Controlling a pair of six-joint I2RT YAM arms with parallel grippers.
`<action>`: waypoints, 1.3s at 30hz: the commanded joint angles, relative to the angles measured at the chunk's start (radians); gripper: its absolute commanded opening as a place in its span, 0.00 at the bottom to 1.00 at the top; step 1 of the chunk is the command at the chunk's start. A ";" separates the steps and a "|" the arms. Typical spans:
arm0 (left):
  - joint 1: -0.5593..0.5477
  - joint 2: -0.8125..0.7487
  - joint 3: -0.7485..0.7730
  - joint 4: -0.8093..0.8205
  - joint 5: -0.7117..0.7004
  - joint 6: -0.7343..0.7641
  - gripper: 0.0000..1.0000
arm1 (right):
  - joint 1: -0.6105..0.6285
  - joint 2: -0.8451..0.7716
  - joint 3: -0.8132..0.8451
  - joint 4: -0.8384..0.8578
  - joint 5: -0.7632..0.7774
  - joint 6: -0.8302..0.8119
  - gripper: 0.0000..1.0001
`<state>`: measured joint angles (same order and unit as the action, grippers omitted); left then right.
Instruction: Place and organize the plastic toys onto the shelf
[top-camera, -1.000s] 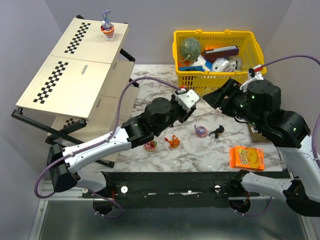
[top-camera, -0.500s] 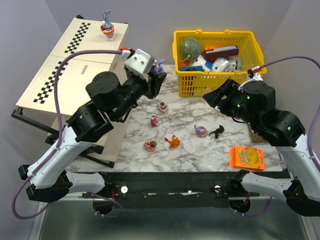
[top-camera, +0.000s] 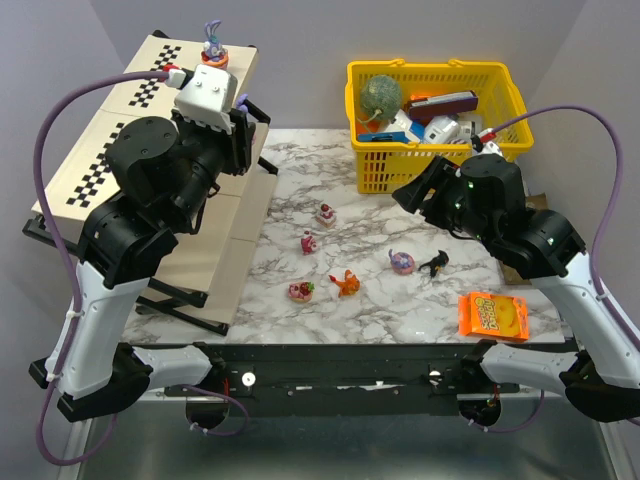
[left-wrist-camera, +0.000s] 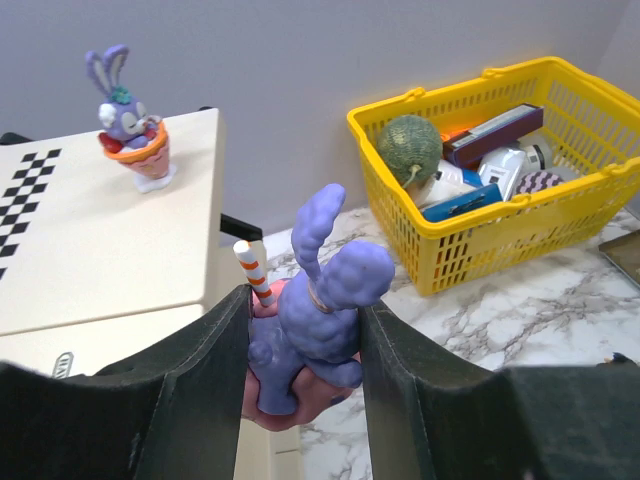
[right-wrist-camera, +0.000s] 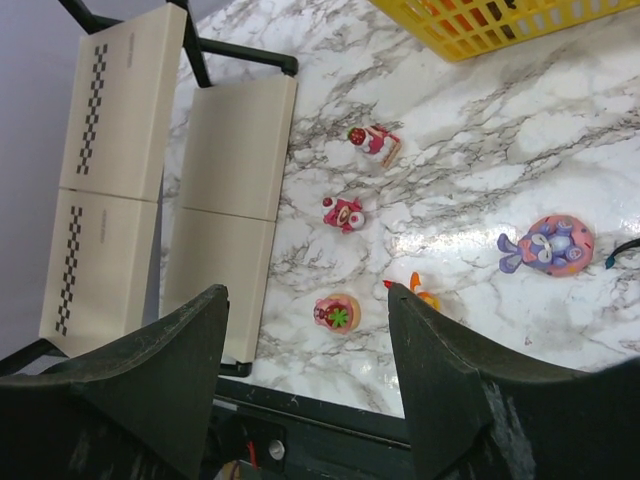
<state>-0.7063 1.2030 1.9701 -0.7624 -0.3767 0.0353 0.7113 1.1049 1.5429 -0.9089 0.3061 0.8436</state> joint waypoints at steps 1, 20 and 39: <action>0.076 0.003 0.062 -0.086 -0.002 0.017 0.00 | -0.007 0.039 0.051 0.016 -0.048 -0.035 0.73; 0.557 0.262 0.431 -0.244 0.534 -0.089 0.00 | -0.041 0.096 0.003 0.048 -0.153 -0.115 0.74; 0.807 0.211 0.208 -0.212 0.855 -0.046 0.00 | -0.082 0.156 0.017 0.070 -0.257 -0.146 0.75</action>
<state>0.0322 1.4559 2.2181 -1.0142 0.3607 -0.0231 0.6373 1.2510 1.5543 -0.8604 0.0891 0.7132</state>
